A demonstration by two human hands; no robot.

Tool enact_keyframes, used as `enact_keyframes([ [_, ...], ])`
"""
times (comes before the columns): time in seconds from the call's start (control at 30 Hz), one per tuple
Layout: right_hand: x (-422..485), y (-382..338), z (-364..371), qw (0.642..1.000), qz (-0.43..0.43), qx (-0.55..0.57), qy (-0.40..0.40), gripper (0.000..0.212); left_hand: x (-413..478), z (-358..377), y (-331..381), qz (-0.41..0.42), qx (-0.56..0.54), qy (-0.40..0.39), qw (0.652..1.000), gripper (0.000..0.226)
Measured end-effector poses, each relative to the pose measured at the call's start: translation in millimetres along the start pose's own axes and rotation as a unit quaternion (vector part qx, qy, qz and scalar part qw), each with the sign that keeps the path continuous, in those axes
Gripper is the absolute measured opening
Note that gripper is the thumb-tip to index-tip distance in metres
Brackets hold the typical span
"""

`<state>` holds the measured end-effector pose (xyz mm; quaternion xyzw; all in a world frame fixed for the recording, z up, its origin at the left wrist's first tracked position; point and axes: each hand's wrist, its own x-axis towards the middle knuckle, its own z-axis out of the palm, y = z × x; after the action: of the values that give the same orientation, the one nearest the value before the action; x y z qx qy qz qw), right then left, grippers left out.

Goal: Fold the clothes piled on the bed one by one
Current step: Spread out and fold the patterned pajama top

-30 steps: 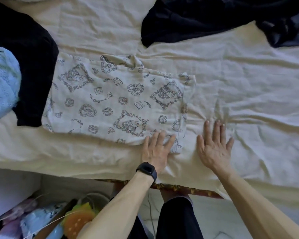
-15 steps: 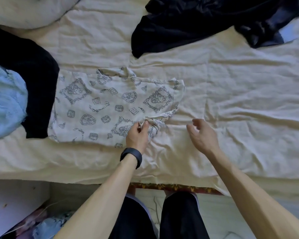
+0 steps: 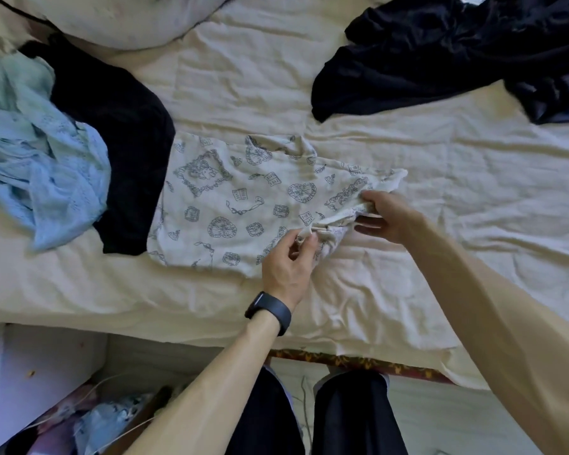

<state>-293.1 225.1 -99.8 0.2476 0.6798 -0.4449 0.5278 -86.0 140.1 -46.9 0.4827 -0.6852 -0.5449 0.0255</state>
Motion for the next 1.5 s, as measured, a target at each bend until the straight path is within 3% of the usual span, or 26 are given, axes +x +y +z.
enact_keyframes([
  [0.17, 1, -32, 49, 0.994, -0.058, -0.059, 0.068, 0.008, 25, -50, -11, -0.11, -0.174, 0.021, 0.978, 0.022],
  [0.33, 8, -63, 130, 0.966, -0.123, -0.209, 0.091, 0.006, 43, -104, -26, -0.138, -0.222, 0.056, 0.964, 0.018],
  [0.5, 13, -75, 238, 0.946, -0.149, -0.277, 0.085, 0.013, 59, -160, -52, -0.176, -0.272, 0.128, 0.938, 0.016],
  [0.67, 15, -53, 323, 0.891, -0.183, -0.413, 0.054, 0.009, 64, -191, -94, -0.252, -0.28, 0.228, 0.898, 0.01],
  [0.73, 15, -41, 345, 0.853, -0.206, -0.475, 0.068, 0.016, 61, -194, -106, -0.278, -0.277, 0.238, 0.888, 0.015],
  [0.8, 15, -33, 360, 0.838, -0.22, -0.494, 0.074, 0.023, 58, -194, -115, -0.302, -0.275, 0.225, 0.885, 0.022],
  [0.93, 11, -30, 372, 0.853, -0.197, -0.479, 0.064, 0.043, 65, -195, -126, -0.347, -0.21, 0.174, 0.898, 0.029],
  [1.03, -3, -23, 367, 0.89, -0.219, -0.398, 0.035, 0.063, 73, -200, -125, -0.354, -0.171, 0.152, 0.907, 0.008],
  [1.17, -35, 12, 329, 0.905, -0.286, -0.31, 0.05, 0.052, 84, -207, -115, -0.22, -0.048, 0.19, 0.956, 0.055],
  [1.27, -50, 47, 292, 0.917, -0.267, -0.255, 0.151, 0.04, 104, -210, -104, -0.102, 0.081, 0.208, 0.969, 0.06],
  [1.33, -53, 70, 268, 0.907, -0.236, -0.265, 0.226, 0.049, 124, -210, -94, -0.015, 0.177, 0.208, 0.962, 0.06],
  [1.43, -52, 100, 244, 0.909, -0.187, -0.275, 0.251, 0.067, 156, -200, -82, 0.169, 0.339, 0.1, 0.92, 0.068],
  [1.5, -48, 117, 239, 0.937, -0.168, -0.23, 0.204, 0.067, 173, -182, -81, 0.302, 0.473, -0.051, 0.826, 0.071],
])
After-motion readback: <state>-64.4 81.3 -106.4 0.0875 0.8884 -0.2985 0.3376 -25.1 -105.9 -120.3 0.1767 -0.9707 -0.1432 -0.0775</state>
